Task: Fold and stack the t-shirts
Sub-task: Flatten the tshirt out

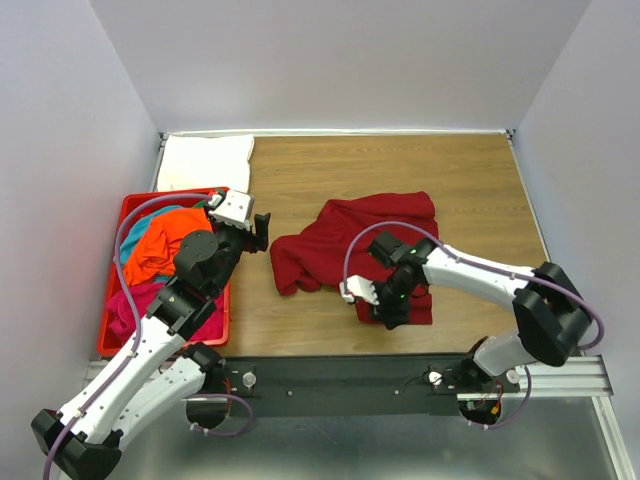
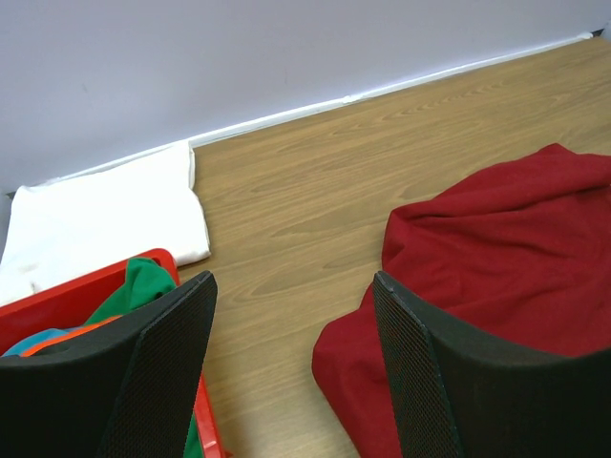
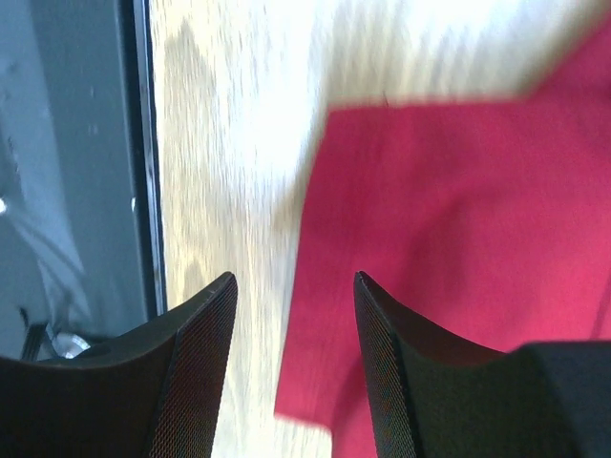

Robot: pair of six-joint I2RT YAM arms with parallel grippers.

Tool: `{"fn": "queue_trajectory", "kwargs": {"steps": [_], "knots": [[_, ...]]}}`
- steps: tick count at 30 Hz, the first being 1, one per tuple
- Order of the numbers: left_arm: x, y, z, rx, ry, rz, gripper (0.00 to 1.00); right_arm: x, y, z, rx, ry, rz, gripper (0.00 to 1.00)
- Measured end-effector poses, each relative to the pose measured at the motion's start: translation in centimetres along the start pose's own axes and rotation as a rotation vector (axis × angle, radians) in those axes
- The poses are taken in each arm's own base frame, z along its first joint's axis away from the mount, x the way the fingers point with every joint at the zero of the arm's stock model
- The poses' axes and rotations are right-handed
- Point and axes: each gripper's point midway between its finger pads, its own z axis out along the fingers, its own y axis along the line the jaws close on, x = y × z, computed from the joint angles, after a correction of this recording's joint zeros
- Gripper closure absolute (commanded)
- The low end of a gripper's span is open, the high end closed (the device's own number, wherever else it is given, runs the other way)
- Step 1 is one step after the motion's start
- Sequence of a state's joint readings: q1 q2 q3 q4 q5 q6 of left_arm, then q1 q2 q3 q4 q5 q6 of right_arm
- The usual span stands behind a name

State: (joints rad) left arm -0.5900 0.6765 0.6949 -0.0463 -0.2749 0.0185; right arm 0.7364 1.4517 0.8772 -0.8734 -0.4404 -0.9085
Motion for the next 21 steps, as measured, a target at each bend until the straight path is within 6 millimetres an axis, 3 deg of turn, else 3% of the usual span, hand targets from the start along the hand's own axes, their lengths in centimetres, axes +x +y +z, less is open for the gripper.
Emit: {"fn": "queue_trajectory", "kwargs": {"steps": [4, 9, 16, 18, 19, 21], "knots": [[0.0, 0.0, 0.0, 0.0, 0.0, 0.0, 0.26, -0.5, -0.2, 2.0, -0.009, 0.036, -0.019, 0.4], [0.0, 0.0, 0.0, 0.0, 0.001, 0.0, 0.26, -0.1, -1.4, 2.8, 0.041, 0.071, -0.002, 0.44], [0.0, -0.1, 0.0, 0.003, 0.001, 0.001, 0.26, -0.1, -2.8, 3.1, 0.151, 0.103, -0.01, 0.84], [0.0, -0.1, 0.0, 0.005, 0.0, 0.001, 0.26, -0.2, -3.1, 3.2, 0.172, 0.106, -0.009, 0.9], [0.0, -0.1, 0.0, 0.007, 0.0, 0.001, 0.26, -0.3, -3.1, 3.2, 0.176, 0.107, -0.009, 0.99], [0.0, -0.1, 0.0, 0.008, 0.0, 0.0, 0.26, -0.4, -3.0, 3.1, 0.184, 0.109, -0.006, 0.99]]}}
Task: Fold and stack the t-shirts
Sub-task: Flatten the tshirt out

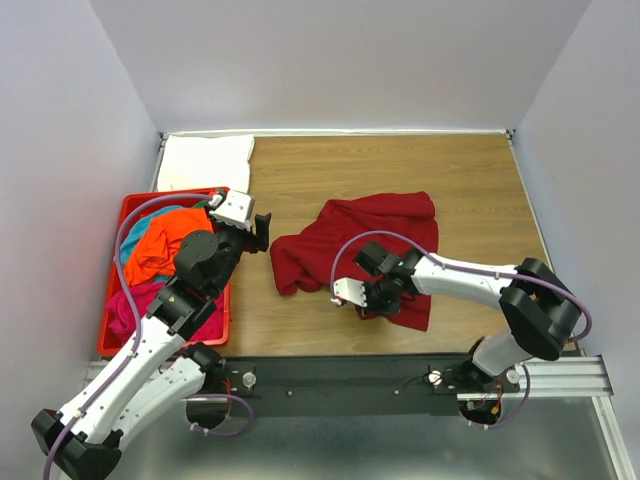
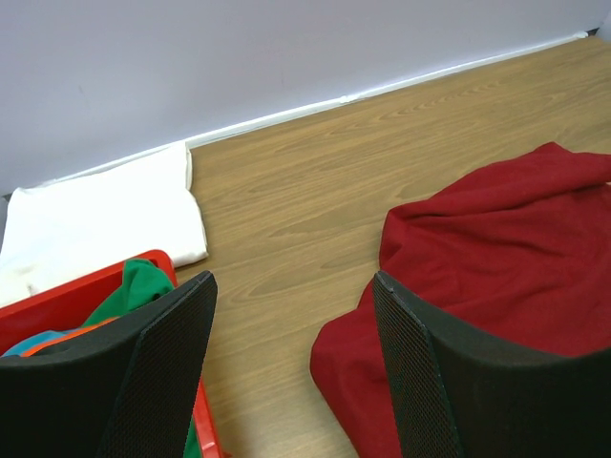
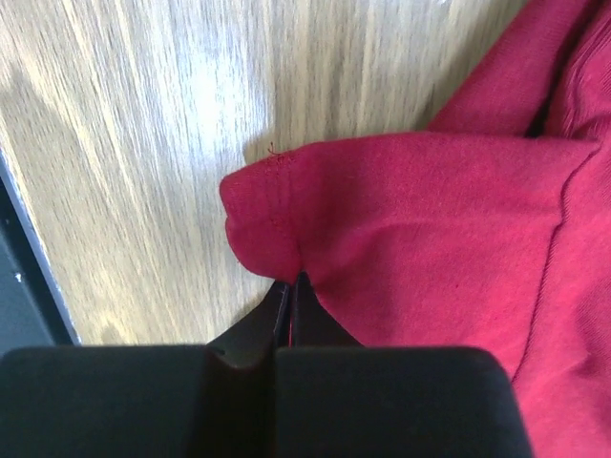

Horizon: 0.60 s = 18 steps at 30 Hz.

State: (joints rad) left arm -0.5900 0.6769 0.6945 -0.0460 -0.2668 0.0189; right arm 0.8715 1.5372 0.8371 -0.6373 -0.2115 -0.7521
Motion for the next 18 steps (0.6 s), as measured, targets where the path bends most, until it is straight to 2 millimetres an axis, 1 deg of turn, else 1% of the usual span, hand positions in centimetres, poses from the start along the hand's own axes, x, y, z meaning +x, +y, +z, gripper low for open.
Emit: {"fn": "queue_trajectory", "kwargs": {"steps": [2, 5, 7, 8, 9, 11, 12, 13, 14, 15, 16, 18], "knots": [[0.0, 0.0, 0.0, 0.002, 0.0, 0.0, 0.26, 0.2, 0.0, -0.2, 0.006, 0.015, -0.004, 0.99], [0.0, -0.2, 0.0, 0.01, 0.0, 0.0, 0.26, 0.8, -1.0, -1.5, 0.048, 0.061, -0.023, 0.99], [0.0, -0.2, 0.0, 0.014, -0.001, 0.0, 0.26, 0.3, -3.6, -3.7, 0.119, 0.062, -0.026, 0.99], [0.0, -0.3, 0.0, 0.015, -0.001, 0.001, 0.26, -0.1, -6.0, -5.4, 0.166, 0.057, -0.007, 0.99], [-0.1, -0.3, 0.0, 0.016, -0.003, 0.0, 0.26, -1.2, -10.3, -8.0, 0.261, 0.023, 0.033, 0.99], [-0.1, -0.3, -0.1, 0.017, -0.006, 0.0, 0.26, -1.8, -17.3, -11.9, 0.421, -0.008, 0.107, 0.99], [-0.1, -0.3, -0.1, 0.017, -0.007, 0.001, 0.26, -2.4, -20.9, -14.1, 0.511, -0.036, 0.142, 0.96], [-0.2, -0.2, -0.2, 0.017, -0.009, 0.001, 0.26, -2.4, -25.9, -16.8, 0.641, -0.075, 0.193, 0.58], [-0.1, -0.2, -0.2, 0.017, -0.01, 0.002, 0.26, -2.1, -29.0, -18.9, 0.733, -0.098, 0.251, 0.41], [-0.2, -0.2, -0.2, 0.018, -0.012, 0.002, 0.26, -1.5, -31.2, -20.4, 0.796, -0.101, 0.284, 0.35], [-0.2, -0.2, -0.3, 0.017, -0.013, 0.002, 0.26, -1.1, -34.3, -22.7, 0.897, -0.128, 0.334, 0.3], [-0.2, -0.3, -0.3, 0.022, -0.015, 0.004, 0.26, 0.0, -36.9, -24.0, 0.988, -0.143, 0.413, 0.23]]}}
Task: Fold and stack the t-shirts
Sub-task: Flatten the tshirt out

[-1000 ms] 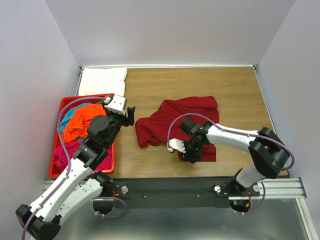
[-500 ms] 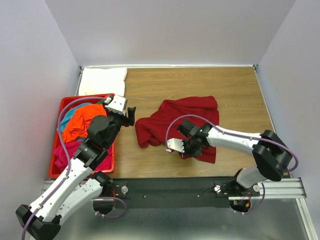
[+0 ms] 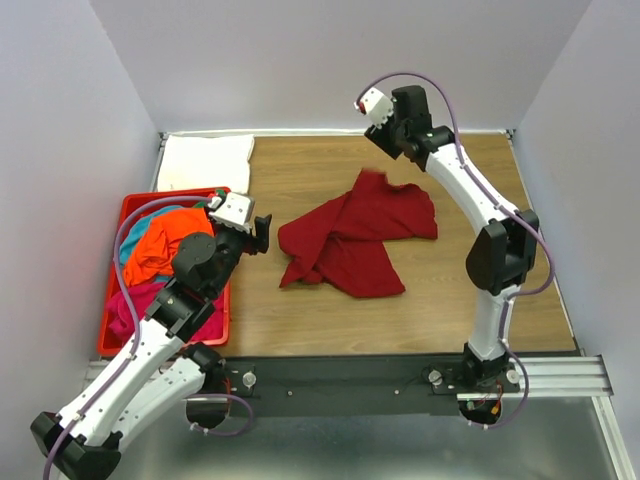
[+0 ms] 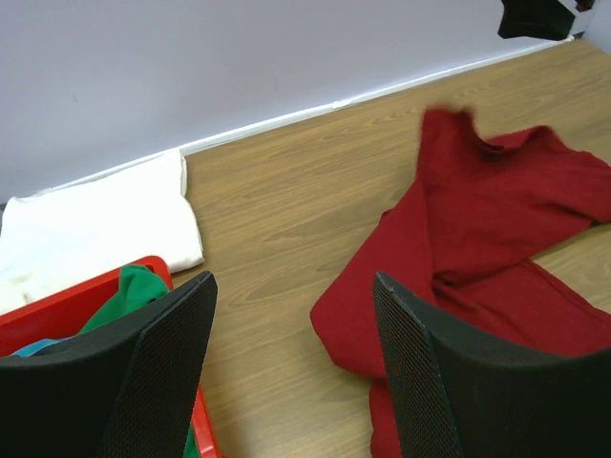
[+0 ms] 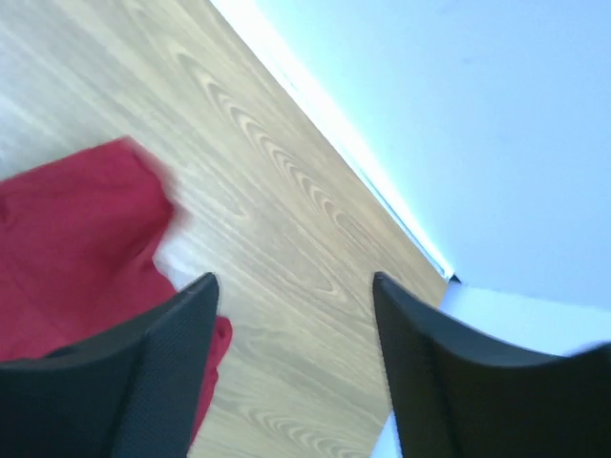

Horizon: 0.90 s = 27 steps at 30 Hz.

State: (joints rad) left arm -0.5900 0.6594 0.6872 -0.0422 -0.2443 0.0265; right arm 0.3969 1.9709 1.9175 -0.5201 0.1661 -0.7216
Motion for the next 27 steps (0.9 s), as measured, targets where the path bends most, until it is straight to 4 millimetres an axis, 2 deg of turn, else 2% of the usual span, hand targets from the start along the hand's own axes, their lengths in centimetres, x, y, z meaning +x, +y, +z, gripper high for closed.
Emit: {"fn": "queue_trajectory", "kwargs": {"steps": [3, 7, 9, 11, 13, 16, 19, 21, 24, 27], "knots": [[0.1, -0.1, 0.0, 0.007, -0.001, 0.003, 0.26, 0.2, -0.4, 0.8, 0.032, 0.006, 0.049, 0.23], [0.3, -0.8, 0.2, 0.043, 0.002, 0.008, 0.26, 1.5, 0.9, 0.7, -0.016, -0.003, 0.146, 0.26], [0.6, -1.5, 0.5, 0.079, 0.007, 0.01, 0.25, 3.5, 2.1, -0.4, -0.088, -0.012, 0.176, 0.28], [1.1, -2.7, 1.2, 0.136, 0.021, 0.013, 0.25, 5.9, 3.9, -2.4, -0.162, 0.003, 0.19, 0.3], [2.2, -4.4, 2.0, 0.214, 0.056, 0.009, 0.29, 8.2, 5.5, -4.8, -0.211, 0.017, 0.215, 0.31], [5.8, -7.3, 3.9, 0.333, 0.185, -0.006, 0.32, 9.9, 7.7, -6.7, -0.27, 0.027, 0.263, 0.3], [10.2, -10.1, 5.5, 0.429, 0.359, -0.044, 0.32, 12.5, 10.1, -7.1, -0.341, 0.072, 0.346, 0.3], [12.3, -11.7, 5.9, 0.462, 0.45, -0.056, 0.32, 14.7, 10.8, -7.1, -0.364, 0.117, 0.413, 0.3], [14.9, -15.1, 6.6, 0.512, 0.565, -0.045, 0.34, 17.9, 10.0, -7.2, -0.351, 0.171, 0.518, 0.31], [16.7, -17.1, 7.7, 0.498, 0.639, -0.015, 0.34, 20.1, 8.9, -6.9, -0.329, 0.202, 0.599, 0.31]]}}
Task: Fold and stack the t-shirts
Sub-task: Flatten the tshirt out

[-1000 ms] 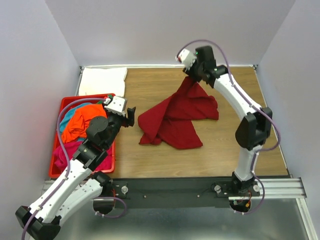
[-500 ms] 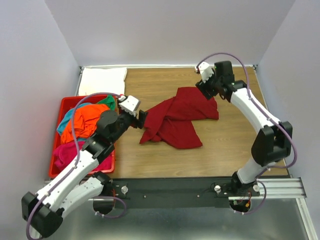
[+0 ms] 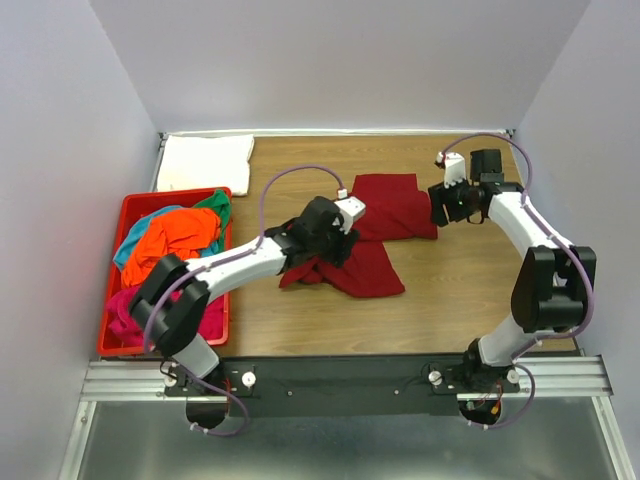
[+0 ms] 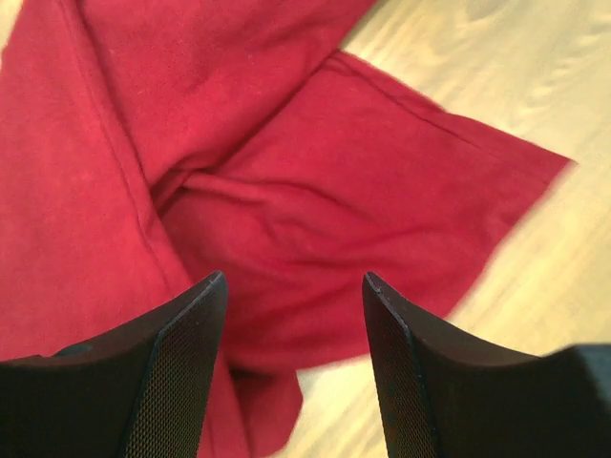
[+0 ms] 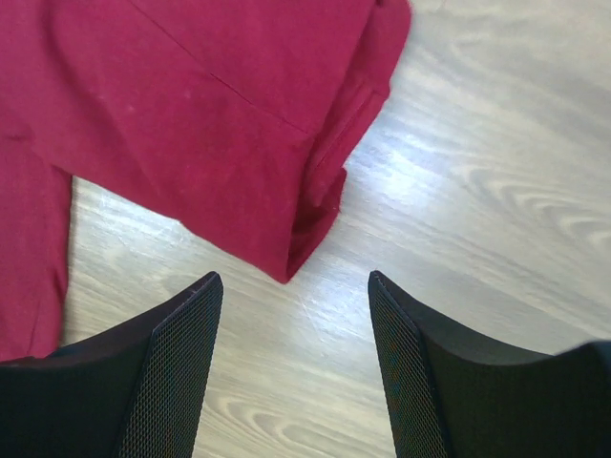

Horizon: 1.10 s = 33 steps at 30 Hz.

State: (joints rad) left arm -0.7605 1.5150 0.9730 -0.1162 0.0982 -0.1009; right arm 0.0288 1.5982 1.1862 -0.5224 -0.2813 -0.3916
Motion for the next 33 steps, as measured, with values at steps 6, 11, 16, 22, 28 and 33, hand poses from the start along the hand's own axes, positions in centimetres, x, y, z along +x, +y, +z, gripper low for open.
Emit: {"fn": "queue_trajectory", "kwargs": {"steps": [6, 11, 16, 22, 28, 33], "knots": [[1.2, 1.9, 3.5, -0.145, 0.114, 0.001, 0.34, 2.5, 0.7, 3.0, -0.099, 0.069, 0.082, 0.34], [2.9, 3.7, 4.1, -0.251, 0.184, 0.009, 0.35, 3.7, 1.6, 4.5, -0.161, 0.107, 0.115, 0.54], [3.3, 4.7, 3.9, -0.307, 0.199, 0.018, 0.41, 3.4, 2.0, 4.6, -0.184, 0.097, 0.124, 0.8], [5.4, 5.7, 4.9, -0.356, 0.26, 0.03, 0.51, 3.2, 2.0, 4.5, -0.188, 0.091, 0.121, 0.95], [5.6, 6.9, 5.5, -0.426, 0.284, 0.044, 0.86, 3.1, 2.0, 4.4, -0.187, 0.088, 0.118, 0.98], [5.2, 7.4, 5.3, -0.459, 0.275, 0.046, 1.0, 2.7, 2.0, 4.0, -0.181, 0.074, 0.109, 0.99]]}}
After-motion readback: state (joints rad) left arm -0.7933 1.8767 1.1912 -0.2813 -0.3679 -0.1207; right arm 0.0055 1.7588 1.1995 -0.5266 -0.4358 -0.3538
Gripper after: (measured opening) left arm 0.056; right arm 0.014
